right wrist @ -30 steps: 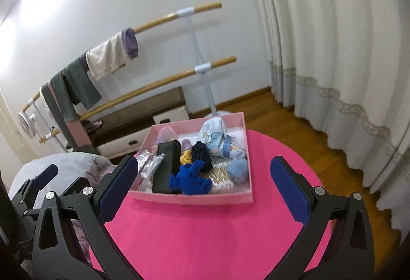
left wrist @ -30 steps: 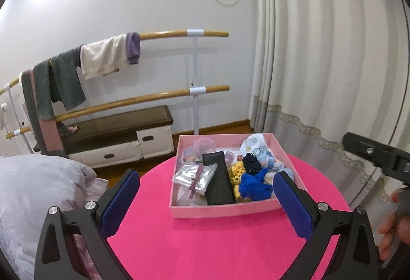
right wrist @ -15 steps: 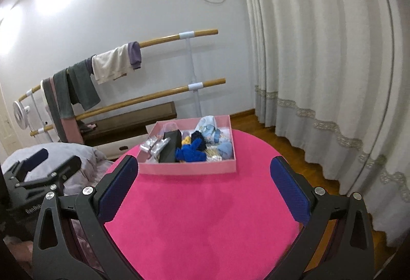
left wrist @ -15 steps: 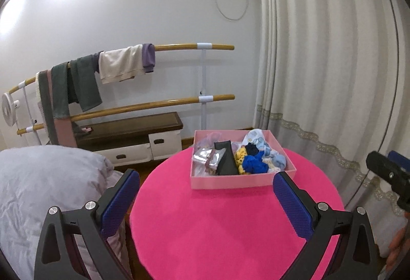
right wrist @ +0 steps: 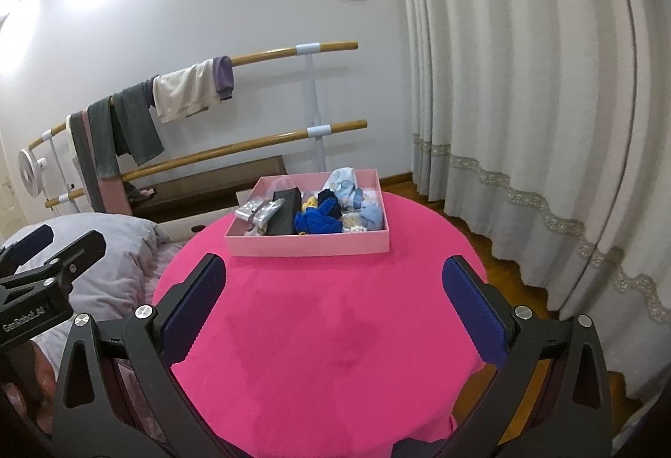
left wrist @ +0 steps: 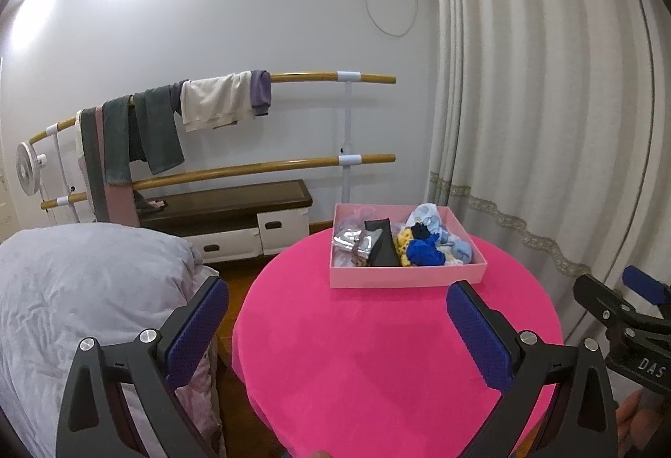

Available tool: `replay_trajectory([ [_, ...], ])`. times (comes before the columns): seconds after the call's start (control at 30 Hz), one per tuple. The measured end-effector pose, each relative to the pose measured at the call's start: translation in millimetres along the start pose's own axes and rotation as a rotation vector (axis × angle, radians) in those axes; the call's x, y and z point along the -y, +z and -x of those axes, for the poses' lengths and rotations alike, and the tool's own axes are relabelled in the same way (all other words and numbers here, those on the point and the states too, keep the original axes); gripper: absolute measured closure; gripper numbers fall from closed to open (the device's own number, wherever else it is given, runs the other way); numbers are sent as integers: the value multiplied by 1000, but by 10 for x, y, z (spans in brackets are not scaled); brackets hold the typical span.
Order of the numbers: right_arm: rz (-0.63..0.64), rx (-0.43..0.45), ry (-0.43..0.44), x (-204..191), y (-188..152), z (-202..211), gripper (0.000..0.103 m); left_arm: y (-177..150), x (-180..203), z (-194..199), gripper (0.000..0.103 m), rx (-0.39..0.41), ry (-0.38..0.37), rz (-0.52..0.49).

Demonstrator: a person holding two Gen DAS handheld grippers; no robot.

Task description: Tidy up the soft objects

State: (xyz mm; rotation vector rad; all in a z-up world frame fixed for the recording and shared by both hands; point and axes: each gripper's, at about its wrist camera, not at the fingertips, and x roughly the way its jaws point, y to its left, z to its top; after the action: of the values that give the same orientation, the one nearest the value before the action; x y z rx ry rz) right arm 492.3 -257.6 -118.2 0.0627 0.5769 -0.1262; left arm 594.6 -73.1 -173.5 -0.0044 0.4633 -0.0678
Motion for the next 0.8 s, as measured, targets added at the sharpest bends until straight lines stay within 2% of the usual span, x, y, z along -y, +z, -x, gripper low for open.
replay_trajectory([
  [0.13,4,3,-4,-2,10,5,0,26,10,65,0,14,16,-4],
  [0.43,16,1,-5,-38,-11,7,0,54,-83,84,0,15,-23,25],
  [0.8,30,-1,-2,-68,-16,-14,0,71,9,49,0,38,27,-13],
])
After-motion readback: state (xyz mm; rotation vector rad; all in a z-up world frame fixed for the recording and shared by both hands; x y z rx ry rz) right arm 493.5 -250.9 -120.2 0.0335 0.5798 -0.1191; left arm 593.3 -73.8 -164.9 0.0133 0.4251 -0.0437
